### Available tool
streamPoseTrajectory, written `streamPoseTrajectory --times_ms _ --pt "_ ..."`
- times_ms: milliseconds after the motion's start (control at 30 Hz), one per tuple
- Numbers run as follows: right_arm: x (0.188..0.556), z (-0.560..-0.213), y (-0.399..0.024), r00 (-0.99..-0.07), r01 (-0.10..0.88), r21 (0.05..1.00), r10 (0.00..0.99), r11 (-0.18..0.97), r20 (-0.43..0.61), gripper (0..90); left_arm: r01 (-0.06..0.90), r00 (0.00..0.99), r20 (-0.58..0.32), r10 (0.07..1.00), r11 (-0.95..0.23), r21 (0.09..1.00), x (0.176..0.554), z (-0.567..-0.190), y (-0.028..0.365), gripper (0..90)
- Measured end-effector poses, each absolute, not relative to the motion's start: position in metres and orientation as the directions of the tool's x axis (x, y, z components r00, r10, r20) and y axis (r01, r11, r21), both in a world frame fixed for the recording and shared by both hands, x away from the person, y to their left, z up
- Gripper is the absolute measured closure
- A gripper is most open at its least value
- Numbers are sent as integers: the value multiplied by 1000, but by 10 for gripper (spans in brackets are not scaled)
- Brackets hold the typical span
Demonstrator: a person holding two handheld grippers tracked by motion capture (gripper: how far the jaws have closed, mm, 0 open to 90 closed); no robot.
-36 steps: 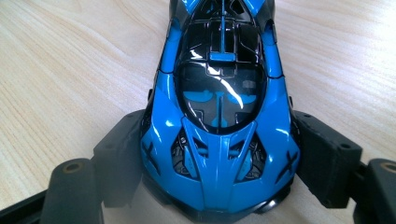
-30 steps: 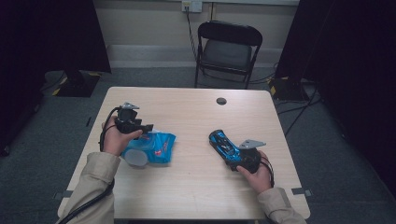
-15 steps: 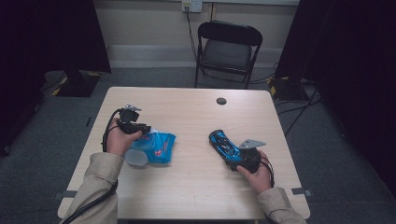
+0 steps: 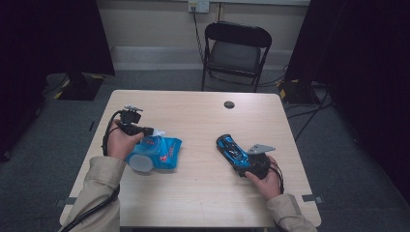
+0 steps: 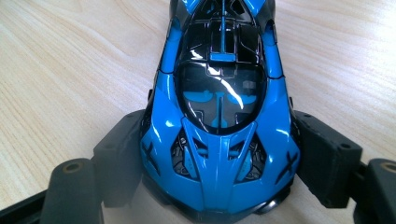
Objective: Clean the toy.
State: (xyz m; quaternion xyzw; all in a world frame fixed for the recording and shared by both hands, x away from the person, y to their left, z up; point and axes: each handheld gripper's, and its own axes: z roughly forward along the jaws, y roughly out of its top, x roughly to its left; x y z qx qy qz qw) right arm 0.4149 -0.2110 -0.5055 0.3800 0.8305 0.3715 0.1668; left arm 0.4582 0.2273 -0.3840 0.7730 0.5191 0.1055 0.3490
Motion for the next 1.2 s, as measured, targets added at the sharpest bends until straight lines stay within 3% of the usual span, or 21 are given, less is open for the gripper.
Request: streamPoseTrajectory --times_ms 1200 --pt "415 -506 -211 -655 508 744 755 435 6 245 688 474 -246 845 -181 703 466 -286 225 885"
